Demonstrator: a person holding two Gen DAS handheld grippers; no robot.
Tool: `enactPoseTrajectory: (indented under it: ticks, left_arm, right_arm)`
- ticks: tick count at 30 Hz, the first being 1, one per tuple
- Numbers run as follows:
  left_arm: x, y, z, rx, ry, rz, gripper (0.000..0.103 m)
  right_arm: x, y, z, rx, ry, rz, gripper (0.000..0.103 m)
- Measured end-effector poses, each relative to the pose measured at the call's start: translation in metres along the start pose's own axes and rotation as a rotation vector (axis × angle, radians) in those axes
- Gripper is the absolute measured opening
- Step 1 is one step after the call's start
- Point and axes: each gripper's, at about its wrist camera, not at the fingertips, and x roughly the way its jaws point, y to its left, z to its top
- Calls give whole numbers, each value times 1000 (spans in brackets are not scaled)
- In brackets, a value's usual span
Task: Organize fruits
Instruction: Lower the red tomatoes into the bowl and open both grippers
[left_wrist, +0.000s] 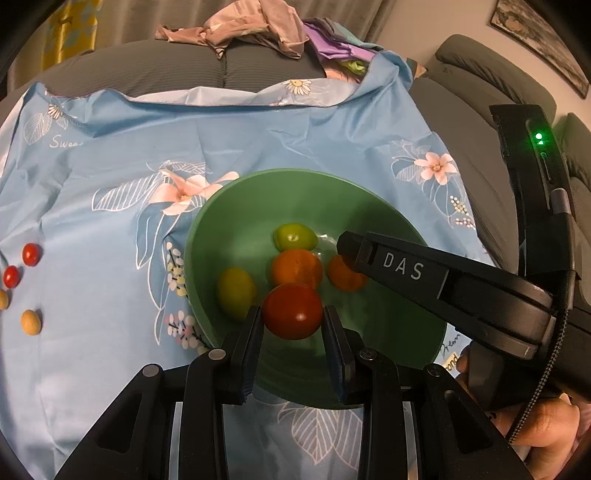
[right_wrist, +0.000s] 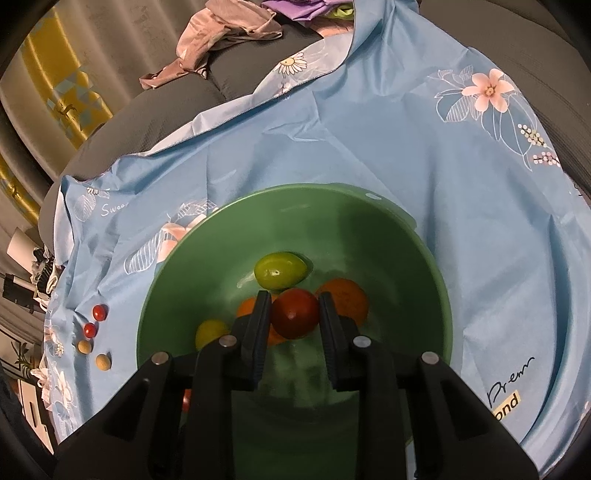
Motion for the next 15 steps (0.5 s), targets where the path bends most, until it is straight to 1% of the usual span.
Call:
enactPoseTrajectory:
  ticks: [15]
  left_arm:
    - [0, 2, 0, -10, -3, -9, 32]
  right_arm:
    - [5, -1, -1, -6, 22, -39, 28]
